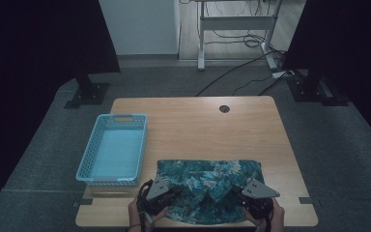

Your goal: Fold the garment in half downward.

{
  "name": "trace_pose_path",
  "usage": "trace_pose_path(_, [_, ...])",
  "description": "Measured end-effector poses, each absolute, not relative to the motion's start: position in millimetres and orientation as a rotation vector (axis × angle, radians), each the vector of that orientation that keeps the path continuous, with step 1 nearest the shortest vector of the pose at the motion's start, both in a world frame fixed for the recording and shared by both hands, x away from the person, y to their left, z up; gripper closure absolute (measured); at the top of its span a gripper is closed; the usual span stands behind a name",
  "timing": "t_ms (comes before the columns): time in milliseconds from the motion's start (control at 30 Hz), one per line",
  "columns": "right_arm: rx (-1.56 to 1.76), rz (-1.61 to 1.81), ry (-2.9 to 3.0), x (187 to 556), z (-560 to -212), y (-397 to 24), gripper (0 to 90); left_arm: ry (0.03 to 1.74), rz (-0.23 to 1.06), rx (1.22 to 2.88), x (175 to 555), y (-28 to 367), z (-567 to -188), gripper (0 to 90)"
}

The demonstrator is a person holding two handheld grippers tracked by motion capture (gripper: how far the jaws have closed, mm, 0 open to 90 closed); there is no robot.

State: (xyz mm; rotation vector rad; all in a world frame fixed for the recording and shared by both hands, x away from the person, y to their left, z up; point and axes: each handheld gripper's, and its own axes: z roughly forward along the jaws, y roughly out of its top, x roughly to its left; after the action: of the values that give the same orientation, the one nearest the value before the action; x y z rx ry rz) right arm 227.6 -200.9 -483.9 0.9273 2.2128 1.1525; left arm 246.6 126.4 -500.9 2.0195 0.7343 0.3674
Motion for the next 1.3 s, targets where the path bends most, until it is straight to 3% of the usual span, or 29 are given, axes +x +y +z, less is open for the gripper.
trace_pose_path(633, [1.068, 1.116, 2.369, 217.2, -547.2, -221.4, 87.8, 0.75, 0.254, 2.139, 232.7, 119.0, -538.8, 85.6])
trace_pose_path(1300, [1.12, 1.152, 2.384, 226.2, -556.0, -229.7, 84.6, 0.791, 0.215, 2.156, 242.0, 116.0, -552.0, 84.3])
